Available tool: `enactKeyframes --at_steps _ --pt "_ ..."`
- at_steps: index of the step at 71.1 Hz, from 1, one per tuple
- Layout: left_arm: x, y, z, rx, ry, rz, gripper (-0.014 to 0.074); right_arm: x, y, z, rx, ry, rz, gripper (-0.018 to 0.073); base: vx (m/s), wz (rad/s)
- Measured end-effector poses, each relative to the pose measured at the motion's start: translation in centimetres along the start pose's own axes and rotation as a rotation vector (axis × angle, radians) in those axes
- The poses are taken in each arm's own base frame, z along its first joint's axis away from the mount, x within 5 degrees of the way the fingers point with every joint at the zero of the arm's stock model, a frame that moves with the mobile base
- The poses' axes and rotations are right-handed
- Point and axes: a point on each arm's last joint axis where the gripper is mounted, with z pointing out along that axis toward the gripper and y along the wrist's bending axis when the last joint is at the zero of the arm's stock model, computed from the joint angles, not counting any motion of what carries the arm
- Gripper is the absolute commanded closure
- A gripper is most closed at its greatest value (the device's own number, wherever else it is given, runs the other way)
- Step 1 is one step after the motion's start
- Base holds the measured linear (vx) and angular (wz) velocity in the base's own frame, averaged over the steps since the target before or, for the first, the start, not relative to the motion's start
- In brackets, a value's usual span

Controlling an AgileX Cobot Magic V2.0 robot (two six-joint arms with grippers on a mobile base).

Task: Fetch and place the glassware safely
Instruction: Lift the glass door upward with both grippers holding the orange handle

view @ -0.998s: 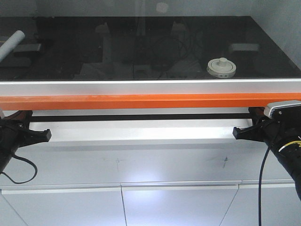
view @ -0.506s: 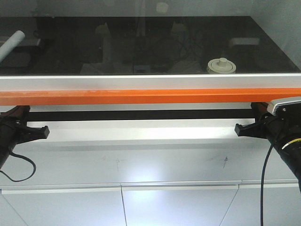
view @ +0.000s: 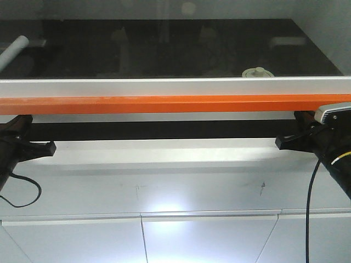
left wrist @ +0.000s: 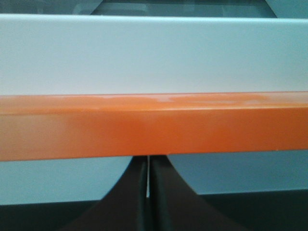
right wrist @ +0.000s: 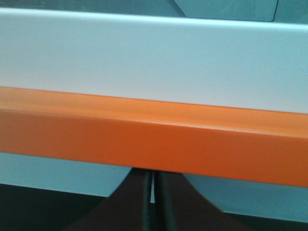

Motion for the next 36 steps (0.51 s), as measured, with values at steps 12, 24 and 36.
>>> enactKeyframes --at_steps 12,24,36 --pt "-0.8 0.0 0.7 0.000 -0.023 0.000 0.0603 -0.6 0.0 0.3 -0.010 -0.011 -0.010 0.0560 0.00 -0.02" --pt "-1.8 0.0 1.0 -0.001 -0.003 0.003 0.0603 -1.0 -0.1 0.6 -0.011 -0.019 -0.013 0.0560 -0.01 -0.01" --pt "-2.6 0.0 1.5 -0.002 0.010 0.009 0.0603 -1.6 -0.2 1.1 -0.013 -0.029 -0.020 0.0560 -0.02 -0.01"
